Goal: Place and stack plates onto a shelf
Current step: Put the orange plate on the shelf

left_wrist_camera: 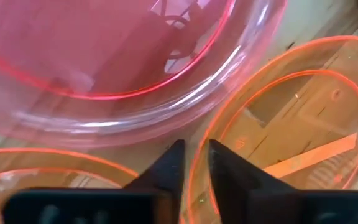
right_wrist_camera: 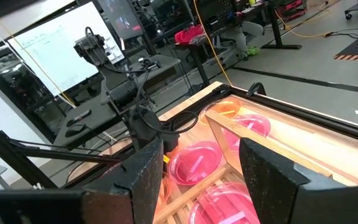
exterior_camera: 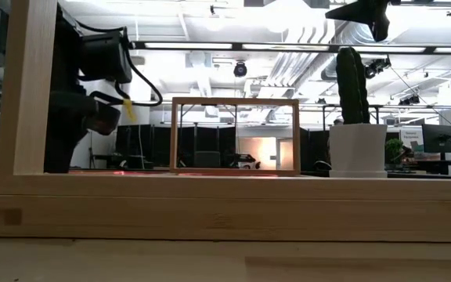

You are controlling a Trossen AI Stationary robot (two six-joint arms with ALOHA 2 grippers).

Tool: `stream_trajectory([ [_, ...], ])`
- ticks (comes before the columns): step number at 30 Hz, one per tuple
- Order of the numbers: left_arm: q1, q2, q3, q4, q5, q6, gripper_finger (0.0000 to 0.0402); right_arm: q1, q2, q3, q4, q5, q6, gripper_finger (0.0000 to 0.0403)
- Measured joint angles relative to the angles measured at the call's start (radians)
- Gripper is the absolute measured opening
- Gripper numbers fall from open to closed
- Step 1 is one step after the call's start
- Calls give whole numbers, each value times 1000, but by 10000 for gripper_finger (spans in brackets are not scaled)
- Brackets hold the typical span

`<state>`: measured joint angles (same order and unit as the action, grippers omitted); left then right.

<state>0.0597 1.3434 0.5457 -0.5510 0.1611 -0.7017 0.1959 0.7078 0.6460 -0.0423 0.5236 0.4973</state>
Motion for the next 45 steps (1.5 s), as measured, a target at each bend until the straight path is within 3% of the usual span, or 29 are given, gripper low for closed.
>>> stream_trajectory([
  [3,0,-14,0,3,23,13,7,0,0,0,-1,0,0,195],
  [10,0,-74,-1,-10,40,16,2,0,0,0,-8,0,0,195],
  [19,0,-262,4,-64,126,-60,1,0,0,0,-15,0,0,195],
  [26,0,-343,115,-67,73,-127,0,0,0,0,-14,0,0,195],
  [33,-9,-212,240,45,11,-132,0,0,0,0,-15,0,0,195],
  [45,-109,206,395,268,11,-126,0,0,0,0,-29,0,-4,195],
])
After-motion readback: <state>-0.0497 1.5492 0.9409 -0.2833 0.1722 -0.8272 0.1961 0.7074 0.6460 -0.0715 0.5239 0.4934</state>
